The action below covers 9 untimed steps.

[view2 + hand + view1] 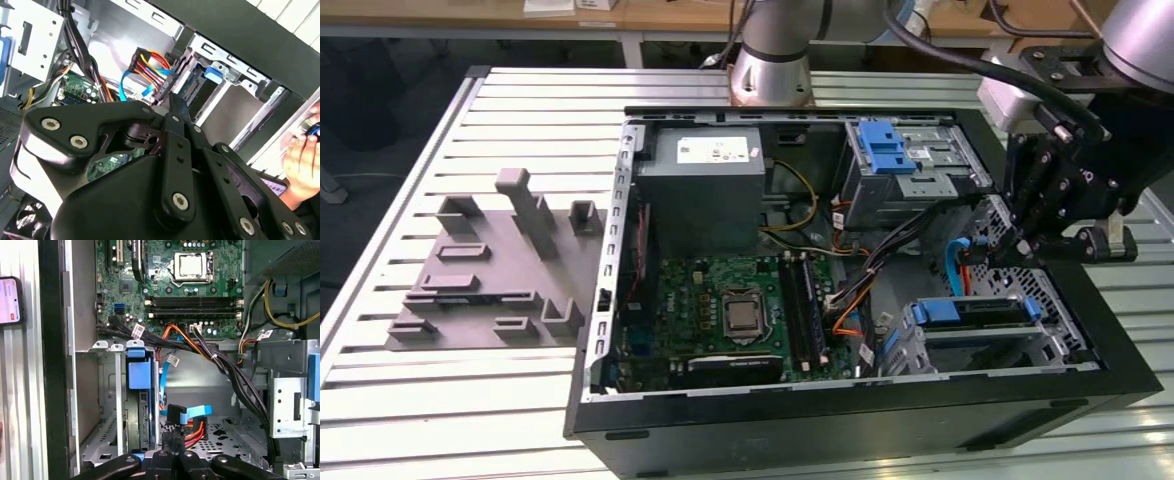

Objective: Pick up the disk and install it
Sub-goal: 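Insert the first disk wire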

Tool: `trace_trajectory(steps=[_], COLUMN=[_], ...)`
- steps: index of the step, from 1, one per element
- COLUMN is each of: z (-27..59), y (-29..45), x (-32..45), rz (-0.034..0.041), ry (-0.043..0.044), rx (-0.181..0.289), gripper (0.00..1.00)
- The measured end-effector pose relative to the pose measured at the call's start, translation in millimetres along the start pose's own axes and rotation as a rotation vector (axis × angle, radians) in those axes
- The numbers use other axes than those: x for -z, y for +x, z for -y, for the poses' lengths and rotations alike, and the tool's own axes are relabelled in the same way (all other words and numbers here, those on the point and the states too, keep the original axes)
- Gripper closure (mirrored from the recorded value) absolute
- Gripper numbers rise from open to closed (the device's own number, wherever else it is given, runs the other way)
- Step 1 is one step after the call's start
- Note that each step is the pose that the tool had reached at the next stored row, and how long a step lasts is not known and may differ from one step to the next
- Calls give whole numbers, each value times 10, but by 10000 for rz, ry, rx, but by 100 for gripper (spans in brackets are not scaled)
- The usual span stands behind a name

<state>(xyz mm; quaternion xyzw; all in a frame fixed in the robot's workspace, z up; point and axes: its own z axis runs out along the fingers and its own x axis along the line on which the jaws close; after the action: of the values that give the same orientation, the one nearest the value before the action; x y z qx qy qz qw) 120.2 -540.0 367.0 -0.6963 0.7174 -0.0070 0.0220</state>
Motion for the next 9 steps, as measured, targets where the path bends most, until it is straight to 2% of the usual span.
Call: trace_trajectory(steps=[5, 8, 9], z=[-1, -2, -2], y=[-1, -30, -44], x=[-1, -6, -10], rz=[-11, -219, -250], ry=[1, 18, 19], rx=[0, 9, 10], gripper=[89, 89, 83])
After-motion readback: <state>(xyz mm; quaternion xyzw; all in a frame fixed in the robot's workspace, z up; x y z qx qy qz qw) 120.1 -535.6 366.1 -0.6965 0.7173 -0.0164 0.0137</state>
